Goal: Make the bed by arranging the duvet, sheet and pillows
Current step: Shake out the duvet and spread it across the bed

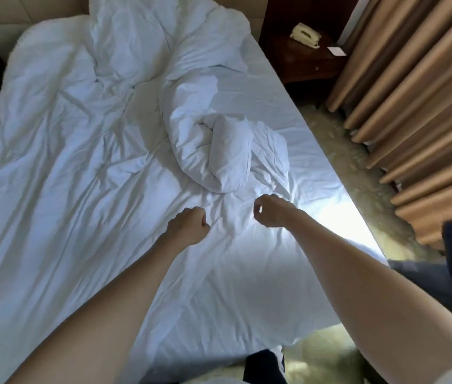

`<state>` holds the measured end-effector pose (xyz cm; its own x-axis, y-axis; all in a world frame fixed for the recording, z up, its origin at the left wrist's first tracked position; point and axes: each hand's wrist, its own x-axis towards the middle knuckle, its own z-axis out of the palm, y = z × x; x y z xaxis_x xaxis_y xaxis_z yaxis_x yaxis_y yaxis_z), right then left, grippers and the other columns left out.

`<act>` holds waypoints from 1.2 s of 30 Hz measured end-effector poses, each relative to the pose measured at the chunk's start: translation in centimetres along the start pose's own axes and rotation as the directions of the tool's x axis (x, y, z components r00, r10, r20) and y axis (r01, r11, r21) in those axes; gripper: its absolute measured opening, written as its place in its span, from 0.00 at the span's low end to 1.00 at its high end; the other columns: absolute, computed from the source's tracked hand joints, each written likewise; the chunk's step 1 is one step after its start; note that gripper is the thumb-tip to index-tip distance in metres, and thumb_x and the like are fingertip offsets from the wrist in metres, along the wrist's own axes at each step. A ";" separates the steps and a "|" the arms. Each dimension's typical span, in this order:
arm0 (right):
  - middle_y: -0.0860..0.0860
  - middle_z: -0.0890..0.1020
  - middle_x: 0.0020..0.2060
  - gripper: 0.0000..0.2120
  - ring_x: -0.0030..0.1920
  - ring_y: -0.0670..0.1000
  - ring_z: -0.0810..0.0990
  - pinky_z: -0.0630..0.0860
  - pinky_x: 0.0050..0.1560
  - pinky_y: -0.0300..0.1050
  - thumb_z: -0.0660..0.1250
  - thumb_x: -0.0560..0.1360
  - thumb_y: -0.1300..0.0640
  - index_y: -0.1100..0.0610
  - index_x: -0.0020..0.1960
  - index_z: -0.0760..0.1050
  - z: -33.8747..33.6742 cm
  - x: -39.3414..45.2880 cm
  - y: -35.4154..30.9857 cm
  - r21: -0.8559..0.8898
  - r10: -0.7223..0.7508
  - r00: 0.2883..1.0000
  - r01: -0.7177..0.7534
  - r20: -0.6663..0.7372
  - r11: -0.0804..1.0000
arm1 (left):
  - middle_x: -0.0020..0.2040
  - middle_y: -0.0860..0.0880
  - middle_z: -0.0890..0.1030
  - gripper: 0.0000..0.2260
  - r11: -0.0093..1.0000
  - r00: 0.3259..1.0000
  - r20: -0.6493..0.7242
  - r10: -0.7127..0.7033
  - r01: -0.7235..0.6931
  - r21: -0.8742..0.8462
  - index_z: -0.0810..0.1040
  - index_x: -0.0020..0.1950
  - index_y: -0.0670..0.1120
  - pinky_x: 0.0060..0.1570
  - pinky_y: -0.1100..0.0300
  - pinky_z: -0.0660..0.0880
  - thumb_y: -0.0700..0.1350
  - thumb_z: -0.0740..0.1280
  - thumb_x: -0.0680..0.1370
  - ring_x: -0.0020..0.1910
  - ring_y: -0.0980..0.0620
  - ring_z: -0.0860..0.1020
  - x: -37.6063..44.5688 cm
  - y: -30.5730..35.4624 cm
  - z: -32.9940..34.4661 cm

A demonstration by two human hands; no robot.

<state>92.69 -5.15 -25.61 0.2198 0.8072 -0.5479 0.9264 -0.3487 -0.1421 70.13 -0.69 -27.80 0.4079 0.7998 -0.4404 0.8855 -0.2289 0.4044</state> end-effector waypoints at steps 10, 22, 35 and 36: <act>0.55 0.76 0.62 0.13 0.63 0.59 0.76 0.71 0.62 0.51 0.60 0.78 0.52 0.50 0.60 0.77 -7.1 13.6 12.9 -0.061 -0.138 0.990 0.138 0.015 0.989 | 0.47 0.47 0.78 0.03 0.981 0.978 -0.068 -0.196 0.194 -0.031 0.72 0.45 0.46 0.43 0.55 0.69 0.44 0.60 0.76 0.48 0.44 0.77 12.1 12.8 3.5; 0.53 0.67 0.68 0.28 0.68 0.57 0.67 0.70 0.61 0.54 0.67 0.76 0.46 0.51 0.72 0.62 -7.1 33.9 15.4 -0.049 -0.223 0.966 0.218 -0.134 0.975 | 0.68 0.43 0.63 0.32 0.960 0.946 -0.202 -0.255 0.273 0.067 0.57 0.74 0.51 0.59 0.42 0.69 0.54 0.69 0.75 0.64 0.39 0.67 28.8 12.9 6.8; 0.61 0.72 0.70 0.35 0.71 0.61 0.69 0.61 0.72 0.55 0.65 0.77 0.40 0.61 0.74 0.63 -5.1 45.5 12.6 0.082 -0.143 0.989 0.147 -0.044 0.986 | 0.64 0.41 0.63 0.37 0.917 0.922 -0.144 -0.359 0.320 -0.237 0.52 0.76 0.54 0.57 0.38 0.73 0.50 0.71 0.73 0.62 0.34 0.71 35.2 8.8 11.2; 0.62 0.72 0.69 0.32 0.69 0.62 0.71 0.64 0.69 0.54 0.63 0.78 0.41 0.63 0.72 0.65 -4.5 44.7 12.7 0.115 -0.160 0.987 0.163 -0.030 0.980 | 0.64 0.41 0.63 0.37 0.911 0.917 -0.134 -0.375 0.338 -0.235 0.53 0.75 0.54 0.58 0.38 0.72 0.50 0.71 0.73 0.63 0.34 0.70 35.0 9.0 11.2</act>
<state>115.60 28.63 -48.22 0.0774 0.8667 -0.4928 0.9085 -0.2649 -0.3233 94.84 19.06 -48.54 0.0122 0.8939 -0.4480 0.8924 0.1924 0.4081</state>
